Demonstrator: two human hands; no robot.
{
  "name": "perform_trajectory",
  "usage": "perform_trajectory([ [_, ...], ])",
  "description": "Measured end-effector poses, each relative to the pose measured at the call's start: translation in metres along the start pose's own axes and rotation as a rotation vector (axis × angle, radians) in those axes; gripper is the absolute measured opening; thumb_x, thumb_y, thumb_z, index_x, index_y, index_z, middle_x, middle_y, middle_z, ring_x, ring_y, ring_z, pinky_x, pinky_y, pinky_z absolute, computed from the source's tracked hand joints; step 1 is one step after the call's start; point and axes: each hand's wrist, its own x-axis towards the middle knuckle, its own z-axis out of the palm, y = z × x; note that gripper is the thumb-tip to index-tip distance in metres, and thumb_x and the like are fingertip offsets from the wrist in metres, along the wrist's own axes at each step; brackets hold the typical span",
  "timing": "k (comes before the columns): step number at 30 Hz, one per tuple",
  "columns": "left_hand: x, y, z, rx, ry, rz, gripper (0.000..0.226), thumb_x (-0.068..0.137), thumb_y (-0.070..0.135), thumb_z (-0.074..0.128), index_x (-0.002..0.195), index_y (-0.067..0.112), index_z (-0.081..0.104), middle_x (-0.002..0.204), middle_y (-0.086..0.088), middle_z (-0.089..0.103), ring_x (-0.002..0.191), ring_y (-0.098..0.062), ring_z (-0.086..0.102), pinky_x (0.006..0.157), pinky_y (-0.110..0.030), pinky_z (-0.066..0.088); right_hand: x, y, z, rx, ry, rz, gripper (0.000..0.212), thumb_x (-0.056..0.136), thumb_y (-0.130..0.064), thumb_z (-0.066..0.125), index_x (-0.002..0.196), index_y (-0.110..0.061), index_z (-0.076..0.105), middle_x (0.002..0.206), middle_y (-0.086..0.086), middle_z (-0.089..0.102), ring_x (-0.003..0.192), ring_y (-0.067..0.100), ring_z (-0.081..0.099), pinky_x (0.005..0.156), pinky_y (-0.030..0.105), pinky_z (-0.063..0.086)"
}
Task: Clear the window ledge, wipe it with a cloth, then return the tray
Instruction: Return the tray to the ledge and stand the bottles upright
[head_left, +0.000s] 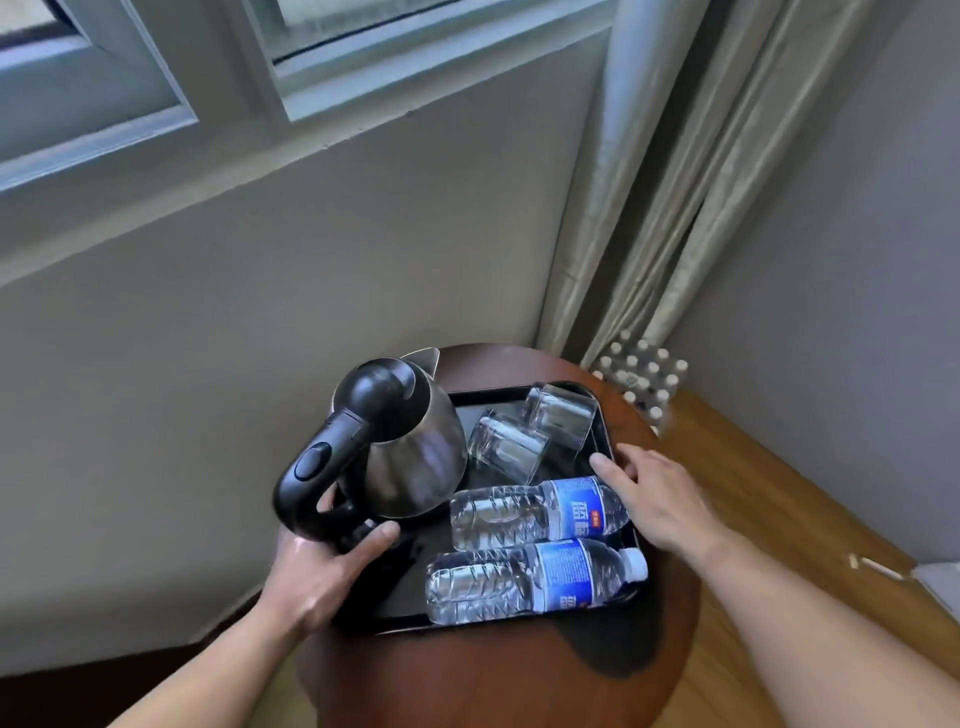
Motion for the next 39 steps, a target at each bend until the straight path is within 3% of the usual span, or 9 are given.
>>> perform_trajectory([
  [3, 0.002, -0.006, 0.006, 0.019, 0.061, 0.004, 0.087, 0.067, 0.071, 0.079, 0.141, 0.036, 0.050, 0.133, 0.016, 0.064, 0.127, -0.009, 0.057, 0.109, -0.046, 0.045, -0.003, -0.001, 0.009, 0.141, -0.022, -0.073, 0.094, 0.067, -0.101, 0.026, 0.132, -0.040, 0.054, 0.126, -0.008, 0.065, 0.114, 0.015, 0.060, 0.096, 0.040, 0.049],
  [6, -0.003, -0.007, 0.012, -0.021, 0.086, -0.008, 0.089, 0.062, 0.063, 0.084, 0.139, 0.036, 0.052, 0.132, 0.019, 0.063, 0.127, -0.002, 0.056, 0.110, -0.038, 0.044, -0.011, 0.001, 0.016, 0.119, 0.003, -0.091, 0.112, 0.064, -0.101, 0.033, 0.156, -0.038, 0.028, 0.146, -0.005, 0.049, 0.134, 0.018, 0.047, 0.107, 0.046, 0.042],
  [8, -0.004, -0.009, 0.017, -0.066, 0.121, -0.023, 0.093, 0.059, 0.061, 0.087, 0.141, 0.033, 0.051, 0.134, 0.015, 0.063, 0.129, -0.006, 0.055, 0.112, -0.039, 0.043, -0.015, 0.002, 0.017, 0.109, 0.033, -0.125, 0.117, 0.057, -0.105, 0.030, 0.157, -0.045, 0.021, 0.130, -0.011, 0.052, 0.124, 0.015, 0.052, 0.100, 0.043, 0.045],
  [11, -0.005, -0.016, 0.025, -0.078, 0.212, -0.023, 0.098, 0.056, 0.072, 0.085, 0.141, 0.041, 0.049, 0.138, 0.010, 0.060, 0.135, -0.020, 0.050, 0.113, -0.051, 0.041, -0.020, 0.000, 0.019, 0.123, 0.064, -0.180, 0.118, 0.050, -0.108, 0.030, 0.151, -0.046, 0.037, 0.103, -0.020, 0.049, 0.096, -0.001, 0.052, 0.079, 0.031, 0.043],
  [17, -0.007, -0.022, 0.030, -0.023, 0.323, 0.006, 0.083, 0.050, 0.081, 0.079, 0.125, 0.062, 0.048, 0.130, 0.010, 0.063, 0.130, -0.021, 0.054, 0.110, -0.049, 0.043, -0.030, -0.003, 0.021, 0.175, 0.113, -0.192, 0.111, 0.046, -0.107, 0.038, 0.139, -0.048, 0.053, 0.100, -0.019, 0.050, 0.092, -0.007, 0.050, 0.070, 0.011, 0.037],
  [23, -0.022, -0.012, 0.020, -0.064, 0.344, 0.030, 0.089, 0.049, 0.085, 0.076, 0.131, 0.063, 0.048, 0.138, 0.009, 0.058, 0.136, -0.019, 0.048, 0.113, -0.049, 0.040, -0.041, -0.010, 0.008, 0.176, 0.100, -0.217, 0.109, 0.047, -0.106, 0.044, 0.140, -0.050, 0.050, 0.101, -0.020, 0.049, 0.094, -0.005, 0.051, 0.072, 0.017, 0.039],
  [28, -0.045, -0.005, 0.001, -0.139, 0.305, -0.021, 0.103, 0.056, 0.074, 0.086, 0.146, 0.049, 0.043, 0.140, 0.007, 0.059, 0.136, -0.021, 0.051, 0.111, -0.055, 0.043, -0.058, -0.032, -0.019, 0.163, 0.089, -0.279, 0.108, 0.047, -0.104, 0.046, 0.140, -0.049, 0.051, 0.099, -0.018, 0.049, 0.092, -0.006, 0.050, 0.071, 0.012, 0.036],
  [33, -0.076, 0.026, -0.030, -0.165, 0.385, -0.029, 0.098, 0.053, 0.075, 0.085, 0.141, 0.057, 0.044, 0.133, 0.018, 0.063, 0.132, -0.021, 0.053, 0.110, -0.052, 0.043, -0.075, -0.071, -0.054, 0.073, 0.066, -0.349, 0.112, 0.047, -0.107, 0.040, 0.142, -0.048, 0.050, 0.099, -0.016, 0.049, 0.092, -0.002, 0.050, 0.071, 0.018, 0.039],
  [39, -0.120, 0.061, -0.091, -0.205, 0.475, 0.057, 0.094, 0.062, 0.067, 0.087, 0.144, 0.045, 0.048, 0.129, 0.015, 0.067, 0.130, -0.023, 0.056, 0.108, -0.055, 0.045, -0.107, -0.136, -0.085, 0.031, 0.121, -0.476, 0.110, 0.049, -0.106, 0.040, 0.138, -0.043, 0.058, 0.093, -0.015, 0.050, 0.086, 0.001, 0.051, 0.074, 0.027, 0.039],
])
